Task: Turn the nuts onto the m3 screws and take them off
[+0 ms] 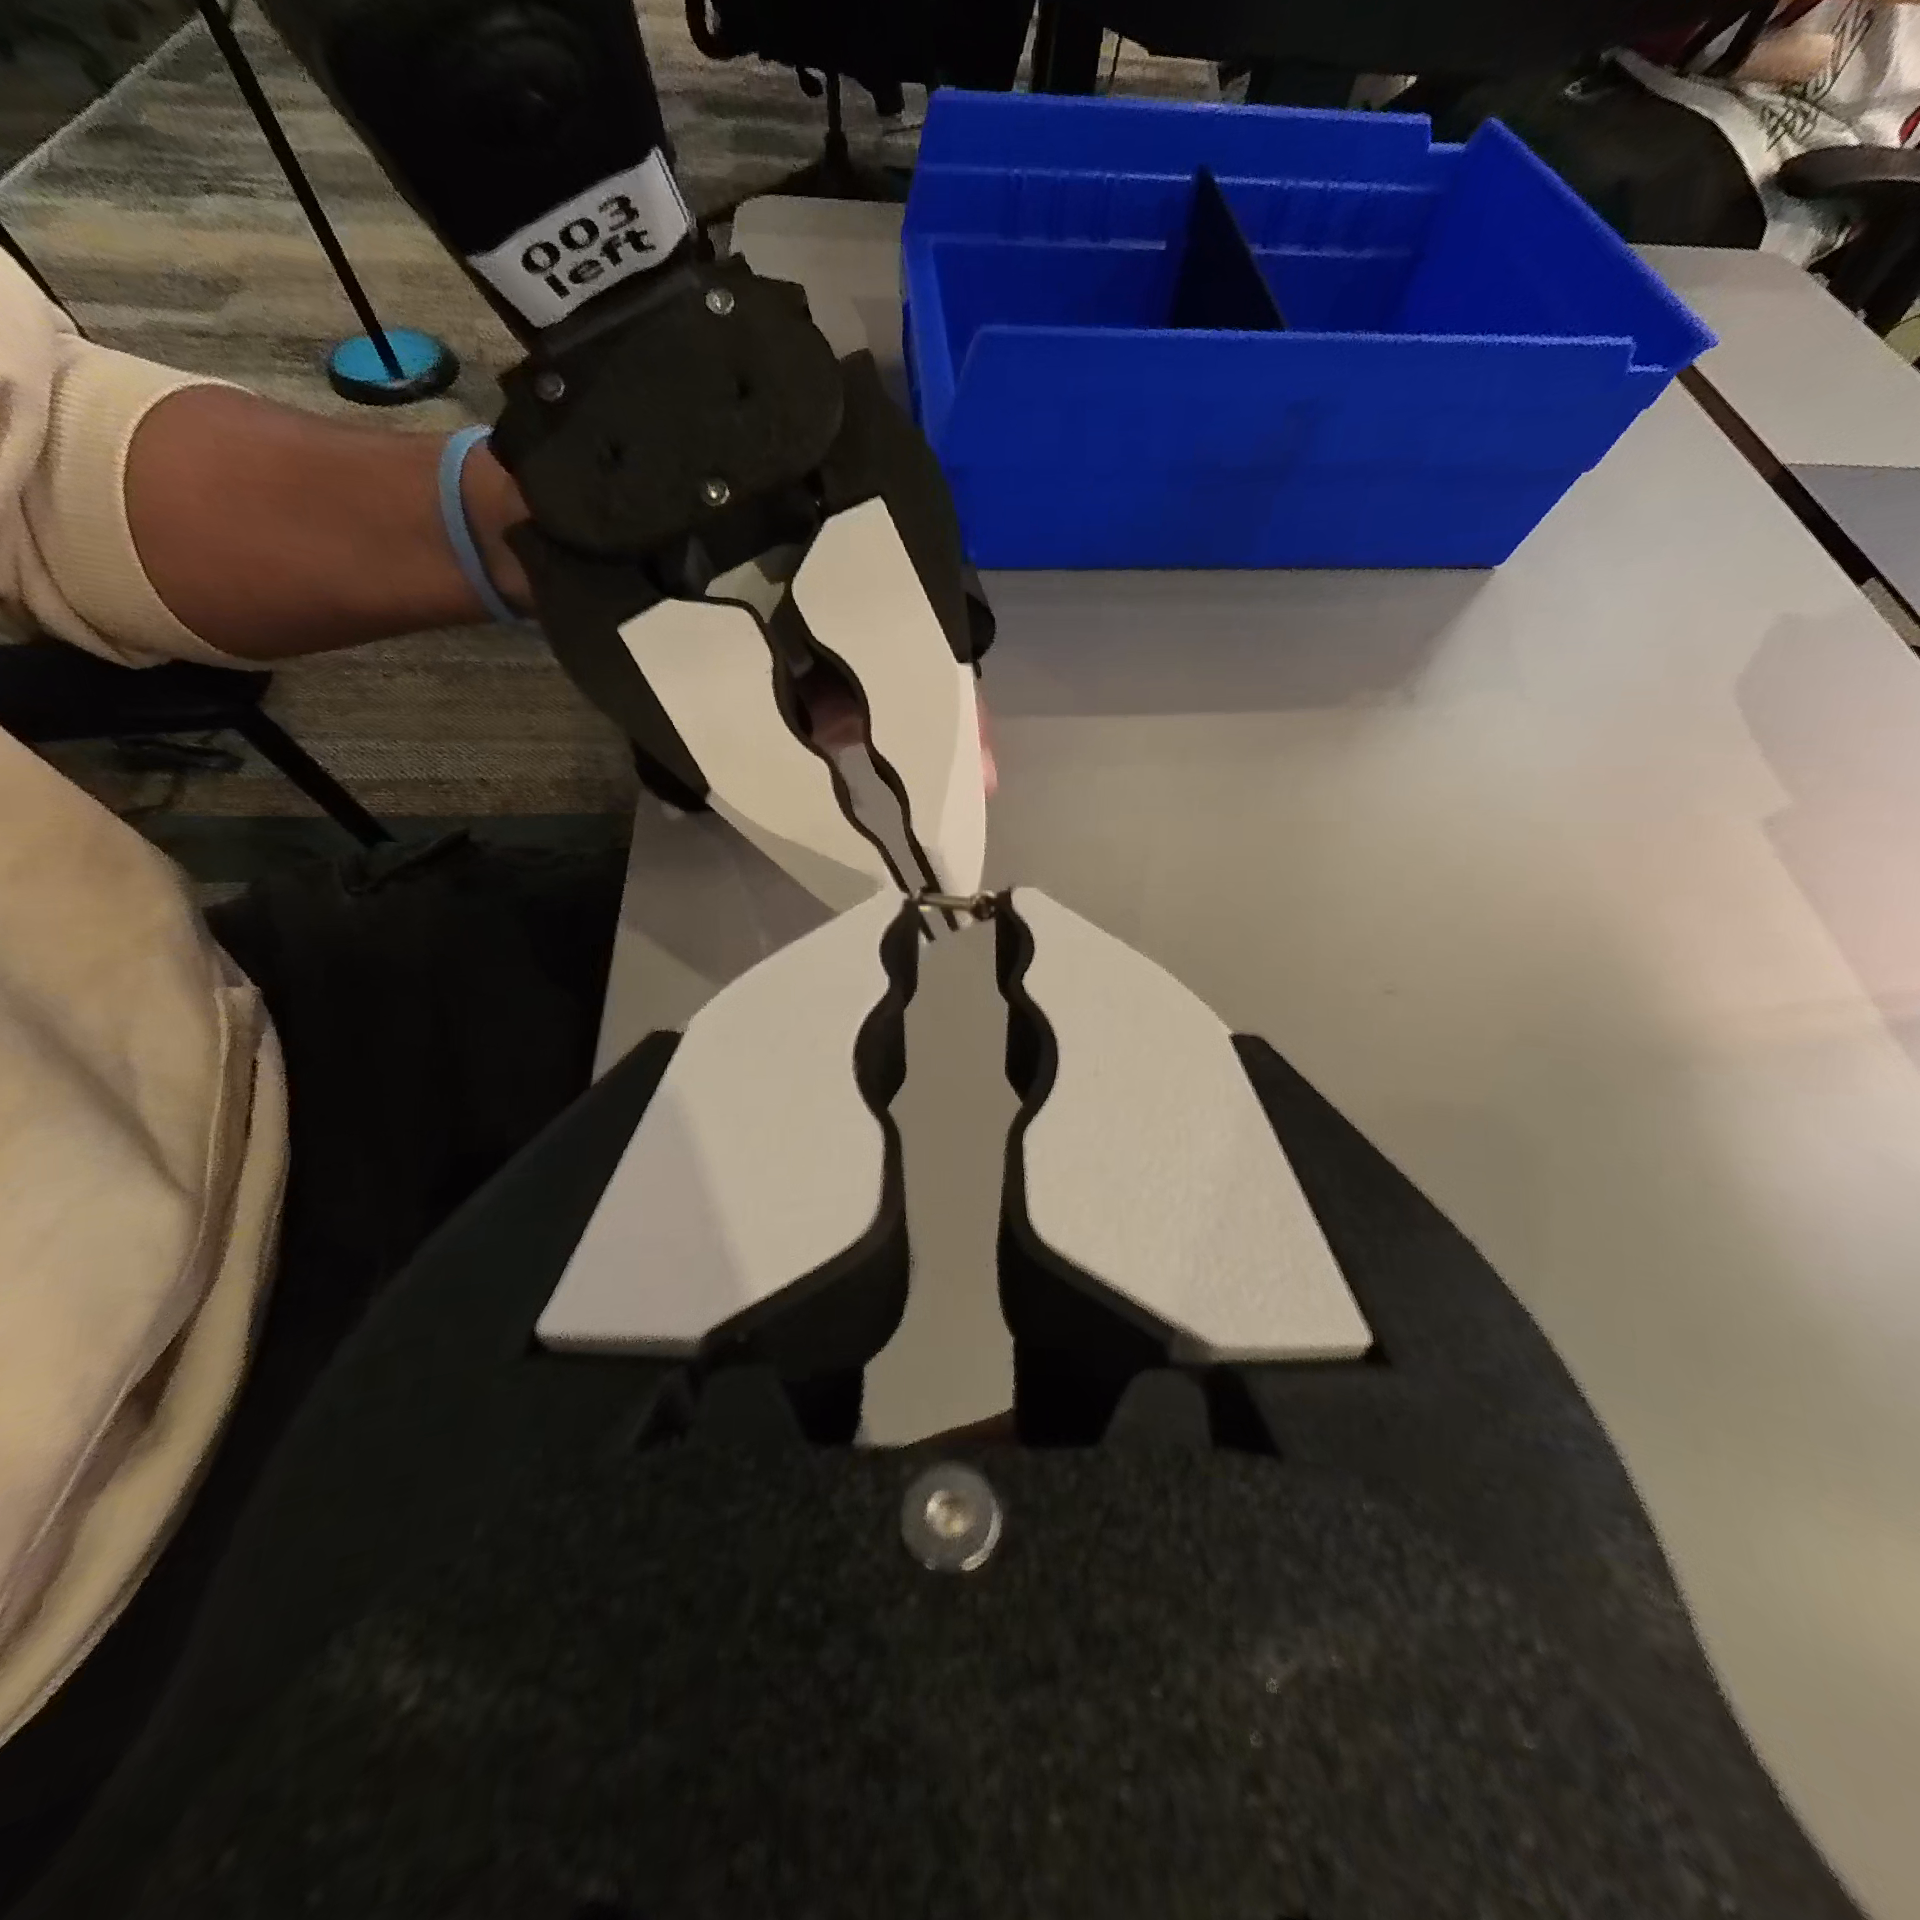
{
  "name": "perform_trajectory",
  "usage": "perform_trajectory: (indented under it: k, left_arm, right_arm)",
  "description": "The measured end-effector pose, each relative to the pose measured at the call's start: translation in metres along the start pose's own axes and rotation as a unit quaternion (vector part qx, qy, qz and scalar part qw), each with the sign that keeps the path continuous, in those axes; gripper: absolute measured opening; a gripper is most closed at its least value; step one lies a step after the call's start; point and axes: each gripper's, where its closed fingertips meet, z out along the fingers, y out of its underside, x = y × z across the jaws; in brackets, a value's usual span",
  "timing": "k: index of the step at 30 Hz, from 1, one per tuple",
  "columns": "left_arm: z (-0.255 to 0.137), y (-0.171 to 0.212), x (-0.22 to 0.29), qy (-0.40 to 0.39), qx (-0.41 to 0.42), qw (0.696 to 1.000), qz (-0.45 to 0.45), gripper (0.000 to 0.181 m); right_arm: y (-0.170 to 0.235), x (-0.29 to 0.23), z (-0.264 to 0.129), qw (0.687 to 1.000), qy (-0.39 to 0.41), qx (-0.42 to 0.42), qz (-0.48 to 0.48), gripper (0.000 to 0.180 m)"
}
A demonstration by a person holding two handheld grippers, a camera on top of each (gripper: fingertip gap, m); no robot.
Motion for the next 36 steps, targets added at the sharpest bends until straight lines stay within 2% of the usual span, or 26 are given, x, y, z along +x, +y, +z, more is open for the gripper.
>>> perform_trajectory:
  k: [17, 21, 24, 27, 29, 31, 33, 36]
  left_arm:
    - [-0.001, -0.003, 0.001, 0.002, 0.004, 1.0, 0.002, 0.004]
    - [0.0, -0.004, 0.003, 0.003, 0.008, 1.0, 0.002, 0.004]
    - [0.0, -0.006, 0.001, -0.005, 0.016, 1.0, 0.001, 0.004]
    - [-0.005, -0.018, -0.006, -0.032, 0.054, 0.998, -0.01, 0.004]
    - [-0.008, -0.027, -0.009, -0.047, 0.086, 0.995, -0.031, 0.004]
    - [-0.01, -0.033, -0.009, -0.053, 0.109, 0.991, -0.05, 0.004]
    - [-0.011, -0.037, -0.011, -0.06, 0.127, 0.988, -0.066, 0.004]
    - [-0.012, -0.04, -0.011, -0.059, 0.139, 0.985, -0.081, 0.004]
  right_arm:
    - [0.002, 0.0, -0.002, 1.0, 0.001, -0.004, -0.002, 0.015]
    - [-0.002, 0.005, -0.007, 1.0, 0.018, 0.014, 0.002, 0.014]
    - [-0.008, 0.008, -0.012, 0.996, 0.019, 0.065, 0.052, 0.015]
    - [-0.023, 0.013, -0.02, 0.969, 0.044, 0.188, 0.156, 0.015]
    - [-0.031, 0.02, -0.029, 0.927, 0.096, 0.277, 0.233, 0.013]
    - [-0.03, 0.021, -0.031, 0.896, 0.15, 0.316, 0.274, 0.017]
    - [-0.03, 0.018, -0.03, 0.878, 0.198, 0.328, 0.288, 0.017]
    - [-0.033, 0.014, -0.022, 0.876, 0.235, 0.312, 0.282, 0.015]
